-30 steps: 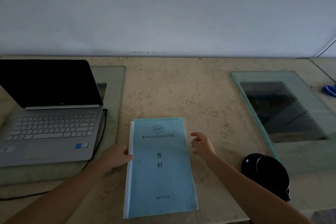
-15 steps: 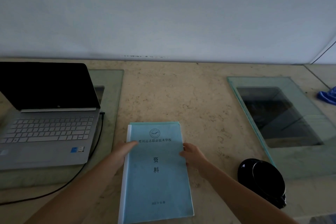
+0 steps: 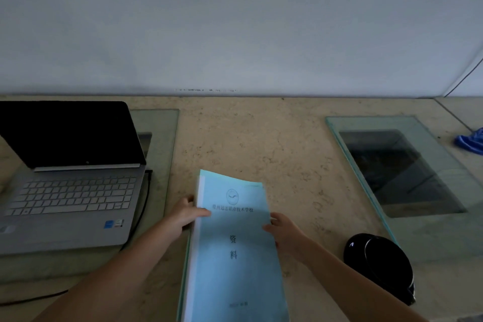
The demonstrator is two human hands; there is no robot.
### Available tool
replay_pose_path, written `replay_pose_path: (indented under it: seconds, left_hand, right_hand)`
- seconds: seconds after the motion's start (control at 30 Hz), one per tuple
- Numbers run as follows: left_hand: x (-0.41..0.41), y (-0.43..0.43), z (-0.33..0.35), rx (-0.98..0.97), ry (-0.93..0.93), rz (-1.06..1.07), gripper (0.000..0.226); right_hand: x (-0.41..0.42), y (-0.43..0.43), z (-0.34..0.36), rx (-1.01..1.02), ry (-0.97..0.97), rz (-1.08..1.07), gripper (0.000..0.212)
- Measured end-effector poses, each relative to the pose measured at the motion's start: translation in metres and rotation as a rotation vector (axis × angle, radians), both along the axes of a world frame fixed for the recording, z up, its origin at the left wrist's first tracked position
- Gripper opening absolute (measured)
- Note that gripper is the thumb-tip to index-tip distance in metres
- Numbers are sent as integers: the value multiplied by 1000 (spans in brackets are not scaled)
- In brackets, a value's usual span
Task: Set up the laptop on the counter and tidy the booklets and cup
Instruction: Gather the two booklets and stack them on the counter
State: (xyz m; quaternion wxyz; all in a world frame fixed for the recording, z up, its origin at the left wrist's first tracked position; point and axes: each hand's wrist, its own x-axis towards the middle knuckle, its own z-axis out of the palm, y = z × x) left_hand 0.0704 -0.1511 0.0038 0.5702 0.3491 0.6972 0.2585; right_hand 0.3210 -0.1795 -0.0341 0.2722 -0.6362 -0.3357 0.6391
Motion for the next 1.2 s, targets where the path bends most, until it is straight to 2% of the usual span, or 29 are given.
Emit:
replay_pose_path:
  seconds: [0.1,0.23,0.37,0.53,0.67,0.9,1.2]
  left_hand:
    - [-5,-5,18,66,-12,-141,58]
    - [-8,-10,49,153,-128,-248,59]
    - [-18,-4,82,263,-86,-435,59]
    - [-35,8,109,414,-25,-428,52]
    - [-43,16,120,514,38,-403,50]
    - [-52,24,115,565,62,-348,45]
    - [-53,12,90,520,-73,-281,33]
  right_hand:
    - [5,0,6,-70,54,-77,56]
    - [18,9,27,-58,141,47,46]
    - [30,28,63,146,-34,238,24]
    - [25,51,112,474,-239,247,30]
    - [18,62,133,609,-317,240,33]
    - [6,67,130,673,-394,216,34]
    - [8,67,117,674,-422,262,31]
